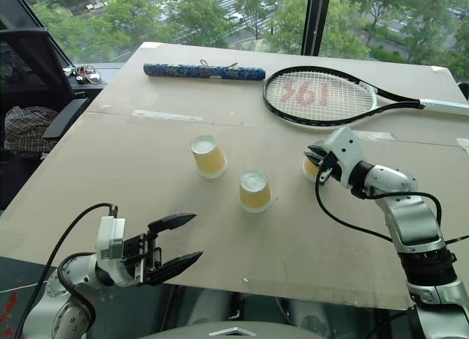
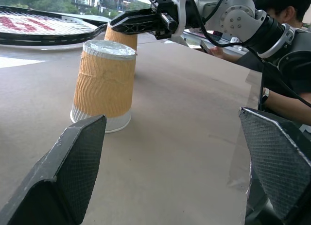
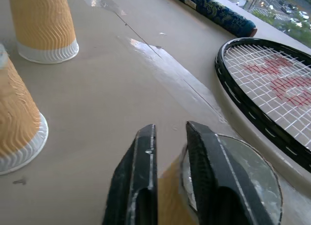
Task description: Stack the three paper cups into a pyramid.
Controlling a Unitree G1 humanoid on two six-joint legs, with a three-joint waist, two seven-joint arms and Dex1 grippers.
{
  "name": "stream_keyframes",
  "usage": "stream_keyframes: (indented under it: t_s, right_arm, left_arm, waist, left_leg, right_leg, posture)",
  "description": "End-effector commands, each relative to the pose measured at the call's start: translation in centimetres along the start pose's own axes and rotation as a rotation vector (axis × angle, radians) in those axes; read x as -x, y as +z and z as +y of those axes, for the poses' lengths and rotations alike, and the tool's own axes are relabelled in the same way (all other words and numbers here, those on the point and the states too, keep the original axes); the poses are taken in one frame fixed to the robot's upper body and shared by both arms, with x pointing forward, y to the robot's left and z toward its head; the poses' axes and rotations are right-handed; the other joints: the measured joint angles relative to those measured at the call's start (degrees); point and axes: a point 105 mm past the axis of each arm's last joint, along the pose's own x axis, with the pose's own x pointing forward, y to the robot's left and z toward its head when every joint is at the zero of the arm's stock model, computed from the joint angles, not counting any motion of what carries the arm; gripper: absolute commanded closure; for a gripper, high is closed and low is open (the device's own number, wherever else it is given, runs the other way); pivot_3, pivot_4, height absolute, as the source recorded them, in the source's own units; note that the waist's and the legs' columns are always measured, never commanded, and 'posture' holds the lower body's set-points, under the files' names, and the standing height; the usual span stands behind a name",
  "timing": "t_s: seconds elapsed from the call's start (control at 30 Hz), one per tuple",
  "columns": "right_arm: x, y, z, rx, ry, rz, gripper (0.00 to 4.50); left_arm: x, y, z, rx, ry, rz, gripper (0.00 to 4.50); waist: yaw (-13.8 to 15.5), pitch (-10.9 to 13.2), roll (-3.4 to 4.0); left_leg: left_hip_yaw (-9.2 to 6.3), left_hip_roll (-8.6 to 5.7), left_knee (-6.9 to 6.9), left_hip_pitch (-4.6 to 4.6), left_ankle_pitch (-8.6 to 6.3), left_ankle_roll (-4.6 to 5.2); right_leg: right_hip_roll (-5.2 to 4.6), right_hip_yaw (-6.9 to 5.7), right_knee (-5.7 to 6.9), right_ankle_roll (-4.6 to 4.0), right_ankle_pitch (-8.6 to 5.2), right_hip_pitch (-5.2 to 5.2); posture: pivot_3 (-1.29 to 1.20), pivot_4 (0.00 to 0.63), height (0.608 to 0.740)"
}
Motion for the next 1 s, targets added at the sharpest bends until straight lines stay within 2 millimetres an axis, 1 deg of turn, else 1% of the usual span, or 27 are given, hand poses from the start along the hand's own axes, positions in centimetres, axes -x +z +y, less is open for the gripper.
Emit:
stream_keyframes:
  t_s: [0.03, 0.13, 0.17, 0.23, 0.33, 0.37, 0.4, 0.47, 0.53, 0.6, 0.67, 0.7, 0.8, 0.9, 1.0]
  right_arm:
    - [0.0, 0.3, 1.0, 0.002, 0.064, -0.009, 2.09]
    - [-0.3, -0.2, 0.5, 0.011, 0.028, 0.007, 0.66]
    - [-0.4, -0.4, 0.1, 0.020, 0.000, 0.014, 0.07]
    - [-0.5, -0.8, -0.3, 0.028, -0.023, 0.030, 0.07]
    - [-0.3, -1.0, -0.2, 0.030, -0.008, 0.036, 0.07]
    - [-0.2, -1.0, -0.2, 0.029, -0.005, 0.035, 0.49]
    - [-0.2, -1.0, -0.3, 0.033, -0.011, 0.036, 0.60]
    - [0.0, -1.0, -0.4, 0.034, -0.018, 0.037, 1.21]
    - [0.1, -0.9, -0.5, 0.031, -0.020, 0.032, 2.24]
    - [0.3, -0.8, -0.5, 0.021, -0.023, 0.031, 2.91]
    - [0.5, -0.9, -0.5, 0.021, -0.024, 0.035, 3.79]
    - [0.5, -1.0, -0.5, 0.022, -0.024, 0.037, 4.40]
    - [0.7, -1.0, -0.6, 0.024, -0.025, 0.038, 4.46]
    - [0.8, -0.4, -0.7, 0.031, -0.037, 0.012, 4.46]
    - [0.9, 0.8, -0.5, 0.072, -0.036, -0.038, 4.46]
  left_arm:
    - [-0.5, 0.6, -0.4, -0.034, -0.020, -0.010, 0.00]
    - [-0.7, 0.5, -0.4, -0.033, -0.019, -0.010, 0.00]
    - [-0.8, 0.5, -0.5, -0.033, -0.019, -0.011, 0.00]
    - [-0.9, 0.4, -0.6, -0.032, -0.019, -0.012, 0.00]
    - [-0.9, 0.4, -0.5, -0.034, -0.013, -0.016, 0.00]
    - [-1.0, 0.5, -0.5, -0.035, -0.011, -0.022, 0.00]
    - [-1.0, 0.5, -0.5, -0.036, -0.009, -0.028, 0.00]
    - [-1.1, 0.6, -0.6, -0.038, -0.009, -0.035, 0.00]
    - [-1.1, 0.7, -0.7, -0.040, -0.008, -0.036, 0.00]
    - [-1.1, 0.8, -0.7, -0.044, -0.004, -0.043, 0.00]
    - [-1.2, 0.9, -0.7, -0.045, -0.003, -0.046, 0.00]
    - [-1.2, 0.9, -0.7, -0.046, -0.002, -0.047, 0.00]
    - [-1.2, 1.0, -0.6, -0.048, -0.002, -0.047, 0.00]
    - [-1.1, 1.1, -0.5, -0.048, 0.000, -0.048, 0.00]
    - [-1.2, 1.1, -0.5, -0.049, 0.000, -0.049, 0.00]
  waist:
    - [0.01, 0.00, 0.00]
    - [0.02, 0.00, 0.00]
    - [0.01, 0.00, 0.00]
    - [0.01, 0.00, 0.00]
    - [0.03, -0.01, -0.01]
    - [0.05, -0.01, -0.01]
    - [0.06, -0.01, -0.01]
    - [0.05, -0.01, -0.01]
    - [0.05, -0.01, -0.01]
    - [0.05, -0.01, -0.01]
    - [0.05, -0.01, -0.01]
    - [0.05, -0.01, -0.01]
    - [0.05, -0.01, -0.01]
    - [0.05, -0.01, -0.01]
    - [0.07, 0.00, 0.00]
  left_leg:
    - [0.00, 0.01, 0.00, 0.00, 0.00, 0.00]
    - [0.00, 0.00, 0.00, 0.00, 0.00, 0.00]
    - [0.00, 0.00, 0.00, 0.00, 0.00, 0.00]
    - [0.01, 0.00, 0.00, 0.00, 0.00, 0.00]
    - [0.00, 0.00, 0.00, 0.00, 0.00, 0.00]
    - [0.01, 0.00, 0.00, 0.00, 0.00, 0.00]
    - [0.00, 0.00, 0.00, 0.00, 0.00, 0.00]
    - [0.01, 0.00, 0.00, 0.00, 0.00, 0.00]
    - [0.01, 0.00, 0.00, 0.00, 0.00, 0.00]
    - [0.00, 0.00, 0.00, 0.00, 0.00, 0.00]
    - [0.00, 0.00, 0.00, 0.00, 0.00, 0.00]
    - [0.00, 0.00, 0.00, 0.00, 0.00, 0.00]
    - [0.00, 0.00, 0.00, 0.00, 0.00, 0.00]
    - [0.00, 0.00, 0.00, 0.00, 0.00, 0.00]
    - [0.00, 0.00, 0.00, 0.00, 0.00, 0.00]
  right_leg:
    - [0.00, 0.00, 0.00, 0.00, 0.00, 0.00]
    - [-0.01, 0.00, 0.00, 0.00, 0.00, 0.00]
    - [-0.01, 0.00, 0.00, 0.00, 0.00, 0.00]
    - [-0.01, 0.00, 0.00, 0.00, 0.00, 0.00]
    - [-0.01, -0.01, 0.00, 0.00, 0.00, 0.00]
    - [-0.01, -0.01, 0.00, 0.00, 0.00, 0.00]
    - [-0.01, -0.01, 0.00, -0.01, 0.00, 0.01]
    - [-0.02, 0.00, 0.00, -0.01, 0.00, 0.01]
    - [-0.02, 0.00, 0.00, 0.00, 0.00, 0.01]
    - [-0.02, 0.00, 0.00, -0.01, 0.00, 0.00]
    - [-0.03, 0.00, 0.00, -0.01, 0.00, 0.00]
    - [-0.03, 0.00, -0.01, -0.01, 0.00, 0.01]
    - [-0.02, 0.00, -0.01, -0.01, 0.00, 0.00]
    - [-0.02, 0.01, -0.01, -0.01, 0.00, 0.00]
    - [-0.02, 0.00, -0.01, -0.01, -0.01, 0.00]
  posture:
    - [0.00, 0.150, 0.740]
    - [0.00, 0.150, 0.740]
    - [0.00, 0.150, 0.740]
    - [0.00, 0.150, 0.740]
    - [0.00, 0.150, 0.740]
    - [0.00, 0.150, 0.740]
    - [0.00, 0.150, 0.740]
    - [0.00, 0.150, 0.740]
    - [0.00, 0.150, 0.740]
    - [0.00, 0.150, 0.740]
    - [0.00, 0.150, 0.740]
    - [0.00, 0.150, 0.740]
    - [0.00, 0.150, 0.740]
    - [0.00, 0.150, 0.740]
    - [0.00, 0.150, 0.740]
